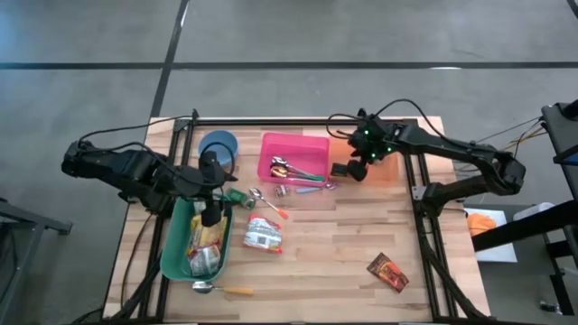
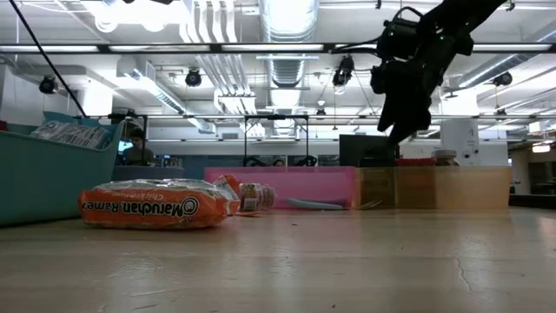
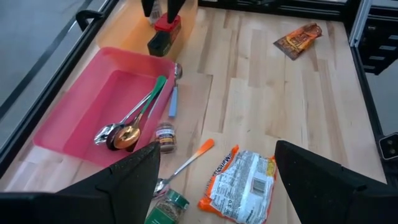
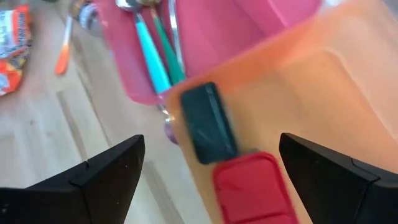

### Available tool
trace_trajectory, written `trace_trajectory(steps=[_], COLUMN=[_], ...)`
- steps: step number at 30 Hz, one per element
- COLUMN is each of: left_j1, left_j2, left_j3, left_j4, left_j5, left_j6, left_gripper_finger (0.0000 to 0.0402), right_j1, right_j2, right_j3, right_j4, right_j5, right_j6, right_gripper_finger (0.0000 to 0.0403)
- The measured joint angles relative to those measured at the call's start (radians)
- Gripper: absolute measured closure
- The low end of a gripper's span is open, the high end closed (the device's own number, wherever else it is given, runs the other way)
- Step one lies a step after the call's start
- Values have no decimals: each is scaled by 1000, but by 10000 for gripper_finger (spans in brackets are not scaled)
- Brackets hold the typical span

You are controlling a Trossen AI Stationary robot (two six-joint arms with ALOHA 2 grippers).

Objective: Pick & Place Food Item
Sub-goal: Put the orange spice pack into the orange bin

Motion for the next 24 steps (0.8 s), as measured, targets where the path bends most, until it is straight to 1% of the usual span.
trace_trajectory(steps=[5, 11, 18, 20, 24], left_j1=[0, 0, 0, 0, 0], left_j2=[0, 0, 0, 0, 0], left_j3=[0, -1, -1, -1, -1], left_j4=[0, 0, 0, 0, 2], left_j5=[0, 0, 0, 0, 0], left_j6=[0, 0, 0, 0, -4], left_gripper_finger=[84, 85, 85, 85, 85], right_j1=[61, 156, 287, 337, 451], right_j2=[0, 0, 8, 9, 9], right_j3=[0, 2, 83, 120, 194], right_j4=[1, -15, -115, -159, -273], right_j5=[-7, -52, -53, -34, 74], right_j6=[74, 190, 278, 308, 381], right_gripper_finger=[34, 35, 35, 35, 35])
